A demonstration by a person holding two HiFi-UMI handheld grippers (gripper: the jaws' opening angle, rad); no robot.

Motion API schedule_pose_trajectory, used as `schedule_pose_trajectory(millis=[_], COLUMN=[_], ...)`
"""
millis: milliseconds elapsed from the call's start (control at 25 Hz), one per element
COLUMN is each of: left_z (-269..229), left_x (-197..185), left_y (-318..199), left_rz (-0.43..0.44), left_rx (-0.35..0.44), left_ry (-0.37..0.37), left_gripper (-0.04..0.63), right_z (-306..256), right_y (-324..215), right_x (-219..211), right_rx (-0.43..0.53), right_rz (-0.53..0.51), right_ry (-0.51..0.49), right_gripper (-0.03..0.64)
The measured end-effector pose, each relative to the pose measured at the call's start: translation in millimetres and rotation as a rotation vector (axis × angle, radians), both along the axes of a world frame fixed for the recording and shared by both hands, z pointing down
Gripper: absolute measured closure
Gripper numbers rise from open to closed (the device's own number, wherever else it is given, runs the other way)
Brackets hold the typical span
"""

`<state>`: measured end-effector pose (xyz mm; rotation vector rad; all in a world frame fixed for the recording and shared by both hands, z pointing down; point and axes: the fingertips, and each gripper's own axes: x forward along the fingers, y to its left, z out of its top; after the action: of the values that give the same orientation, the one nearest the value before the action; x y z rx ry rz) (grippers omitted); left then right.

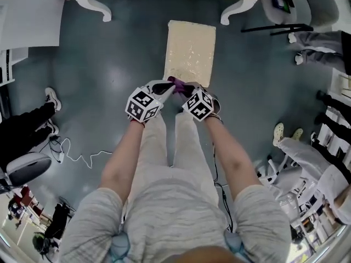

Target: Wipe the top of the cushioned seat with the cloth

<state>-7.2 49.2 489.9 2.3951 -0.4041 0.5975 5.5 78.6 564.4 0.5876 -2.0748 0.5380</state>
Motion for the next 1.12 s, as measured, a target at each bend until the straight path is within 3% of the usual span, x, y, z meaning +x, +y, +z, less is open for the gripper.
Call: schedule_pose_trajectory(millis=[480, 800, 1120], left_z=[-138, -230, -293], left_x=[21, 26, 59], left_y=[-4, -1, 5], left_rz=[0.002, -0.055, -0.037], left_rx=[0.109, 0.174, 0.287], left_ry=[0.047, 0.132, 0.19], left_gripper=[0.58, 0.58, 0.58], right_z=[-145, -244, -317], right_y=[-14, 0, 11], right_x=[22, 42, 87], right_rx=[0.128, 0.24, 0.356], right_rz=[0.103, 0.207, 0.338], right_ry=[-0.064, -0.165, -0.281], right_gripper=[0.549, 0.549, 0.549])
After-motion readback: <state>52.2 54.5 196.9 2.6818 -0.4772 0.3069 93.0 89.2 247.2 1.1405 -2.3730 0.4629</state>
